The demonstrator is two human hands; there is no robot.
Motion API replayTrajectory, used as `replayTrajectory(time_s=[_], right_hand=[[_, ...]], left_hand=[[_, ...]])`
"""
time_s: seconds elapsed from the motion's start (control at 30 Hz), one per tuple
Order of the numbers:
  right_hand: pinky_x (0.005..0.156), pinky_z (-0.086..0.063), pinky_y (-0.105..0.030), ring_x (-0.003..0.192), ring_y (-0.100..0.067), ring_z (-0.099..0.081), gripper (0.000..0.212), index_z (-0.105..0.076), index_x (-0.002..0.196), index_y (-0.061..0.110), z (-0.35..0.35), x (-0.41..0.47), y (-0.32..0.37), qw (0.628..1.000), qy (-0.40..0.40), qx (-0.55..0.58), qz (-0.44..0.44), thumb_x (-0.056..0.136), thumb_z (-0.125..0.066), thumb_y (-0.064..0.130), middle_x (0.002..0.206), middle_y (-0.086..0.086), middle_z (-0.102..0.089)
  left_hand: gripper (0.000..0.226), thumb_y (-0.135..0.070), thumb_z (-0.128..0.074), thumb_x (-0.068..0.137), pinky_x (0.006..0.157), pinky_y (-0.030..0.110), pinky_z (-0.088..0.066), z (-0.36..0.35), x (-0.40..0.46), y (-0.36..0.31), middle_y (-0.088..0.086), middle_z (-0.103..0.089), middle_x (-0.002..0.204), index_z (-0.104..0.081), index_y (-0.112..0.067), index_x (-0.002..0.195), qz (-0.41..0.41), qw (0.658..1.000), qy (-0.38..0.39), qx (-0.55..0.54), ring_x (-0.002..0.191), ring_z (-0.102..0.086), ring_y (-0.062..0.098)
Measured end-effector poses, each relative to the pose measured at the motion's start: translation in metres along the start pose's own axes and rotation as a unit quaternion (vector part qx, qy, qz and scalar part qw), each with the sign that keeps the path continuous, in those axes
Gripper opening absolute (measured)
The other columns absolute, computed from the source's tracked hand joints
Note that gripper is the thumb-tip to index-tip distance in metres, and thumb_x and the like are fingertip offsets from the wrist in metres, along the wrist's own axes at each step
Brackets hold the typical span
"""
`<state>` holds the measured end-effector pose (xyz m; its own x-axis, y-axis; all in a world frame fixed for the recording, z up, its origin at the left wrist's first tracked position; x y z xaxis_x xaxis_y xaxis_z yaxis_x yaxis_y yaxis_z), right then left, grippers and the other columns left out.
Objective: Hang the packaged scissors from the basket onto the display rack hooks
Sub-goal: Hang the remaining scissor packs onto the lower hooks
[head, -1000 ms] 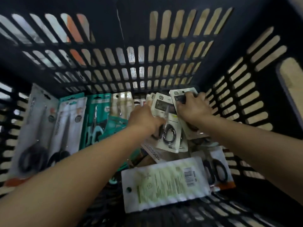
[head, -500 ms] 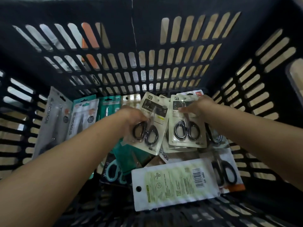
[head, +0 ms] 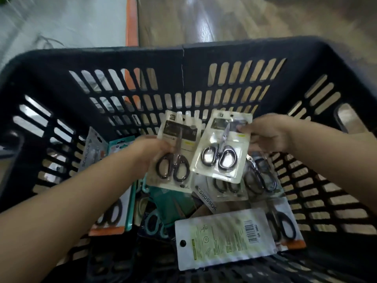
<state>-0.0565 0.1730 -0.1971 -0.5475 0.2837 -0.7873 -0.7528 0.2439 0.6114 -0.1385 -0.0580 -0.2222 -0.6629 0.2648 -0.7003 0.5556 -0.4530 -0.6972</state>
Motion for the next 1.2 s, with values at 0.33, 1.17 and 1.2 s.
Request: replayTrajectory(time_s=[0.33, 1.17, 1.2], right_hand=[[0.063, -0.055, -0.032, 0.082, -0.019, -0.066, 0.02, -0.059, 0.112, 0.009, -0.006, -0.007, -0.011, 0.996, 0.04, 0.051, 0.063, 0.097, -0.046, 0.01, 0.1, -0.007, -0.07], [0.081, -0.055, -0.042, 0.087, -0.03, -0.069, 0.029, -0.064, 0.109, 0.006, -0.012, -0.273, 0.202, 1.0, 0.004, -0.028, 0.006, 0.092, -0.058, 0.028, 0.099, -0.015, -0.071], [0.088, -0.052, -0.047, 0.093, -0.031, -0.068, 0.032, -0.063, 0.111, 0.007, -0.01, -0.305, 0.241, 0.999, 0.002, -0.031, 0.029, 0.091, -0.06, 0.031, 0.102, -0.014, -0.071]], left_hand=[[0.031, -0.023, -0.063, 0.086, 0.066, 0.035, -0.052, 0.015, 0.001, 0.017, 0.01, -0.072, 0.1, -0.062, -0.012, 0.115, -0.032, 0.996, 0.013, -0.08, 0.086, -0.07, 0.026], [0.016, -0.011, -0.054, 0.095, 0.082, 0.037, -0.053, 0.078, -0.262, -0.218, 0.013, -0.071, 0.095, -0.065, -0.004, 0.104, 0.005, 0.989, -0.061, -0.134, 0.086, -0.067, 0.026], [0.015, -0.01, -0.054, 0.095, 0.08, 0.035, -0.053, 0.09, -0.288, -0.26, 0.011, -0.07, 0.093, -0.065, -0.004, 0.102, -0.028, 0.988, -0.056, -0.142, 0.084, -0.067, 0.025]])
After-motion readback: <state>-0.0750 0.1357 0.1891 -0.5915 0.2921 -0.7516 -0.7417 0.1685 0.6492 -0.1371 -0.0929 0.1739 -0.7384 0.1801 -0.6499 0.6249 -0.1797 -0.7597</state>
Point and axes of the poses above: each hand's wrist, its own x-axis towards the middle knuckle, its own z-axis out of the back of the hand, y = z × x, the point moved 5 cm from there along x, towards the middle knuckle
